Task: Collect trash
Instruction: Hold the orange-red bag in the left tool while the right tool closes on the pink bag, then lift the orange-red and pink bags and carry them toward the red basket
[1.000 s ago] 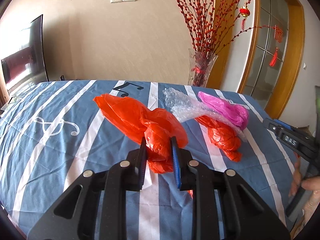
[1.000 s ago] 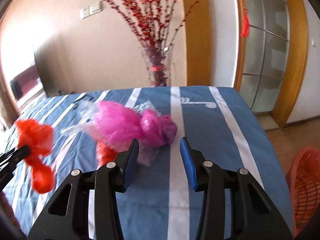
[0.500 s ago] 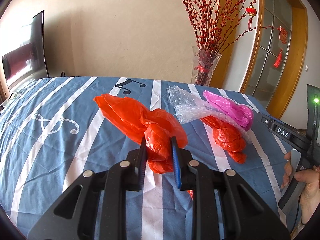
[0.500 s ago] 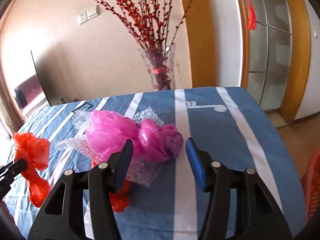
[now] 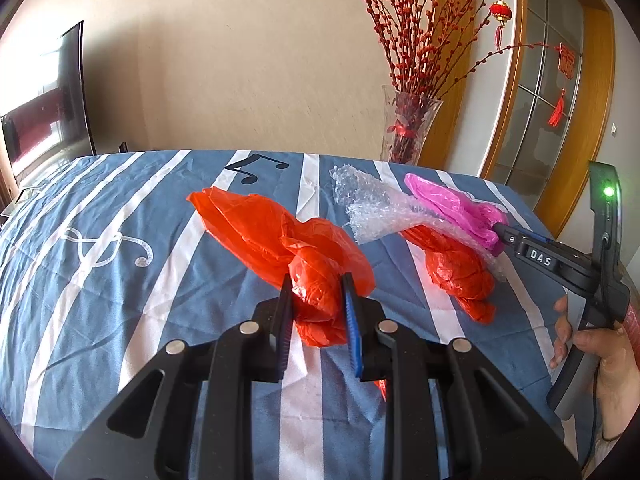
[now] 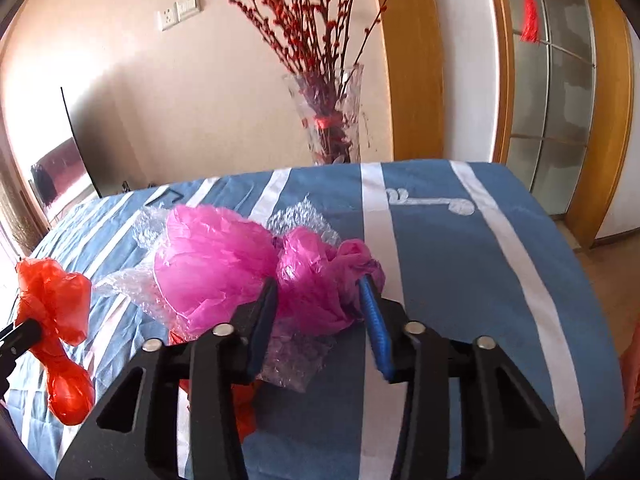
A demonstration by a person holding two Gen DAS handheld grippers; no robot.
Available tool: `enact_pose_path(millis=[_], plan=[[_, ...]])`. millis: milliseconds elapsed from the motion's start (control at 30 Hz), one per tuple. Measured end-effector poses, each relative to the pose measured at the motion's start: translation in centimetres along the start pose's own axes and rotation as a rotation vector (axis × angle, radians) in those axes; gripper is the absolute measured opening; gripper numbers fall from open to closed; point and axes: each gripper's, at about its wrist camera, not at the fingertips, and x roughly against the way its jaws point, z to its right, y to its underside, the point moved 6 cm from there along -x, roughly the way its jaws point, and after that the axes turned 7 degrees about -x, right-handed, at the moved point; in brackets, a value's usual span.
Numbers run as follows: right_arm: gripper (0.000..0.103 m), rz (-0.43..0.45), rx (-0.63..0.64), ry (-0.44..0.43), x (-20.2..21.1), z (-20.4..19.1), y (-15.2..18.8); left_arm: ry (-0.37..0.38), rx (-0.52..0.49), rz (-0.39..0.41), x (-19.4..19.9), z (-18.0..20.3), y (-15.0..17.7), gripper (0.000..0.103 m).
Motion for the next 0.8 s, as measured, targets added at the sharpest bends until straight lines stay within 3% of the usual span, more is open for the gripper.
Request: enact_pose_path(millis=[100,233,400,800], plan=[[0.022,-0.05,0.006,-0.004,-0.9,-0.2,0.4,0.004,-0.001,0.0,-0.1,0.2,0.0,0.023],[0.016,-0.05,0.013,-0.007,-0.9,-0.3,0.6,0.01,-0.005,0.005,0.0,0.4,-0.2,0.023],[0.016,-0.034,0.052,0.02,0.4,-0.1,0.9,0.019,-0.015,0.015,0.5,0.9,-0.6,0.023],[0.016,0.044,-0.013,0.022,6.8,3.4,0.0,0.073,-0.041,0.05,2.9,4.4,-1.7,0.023]])
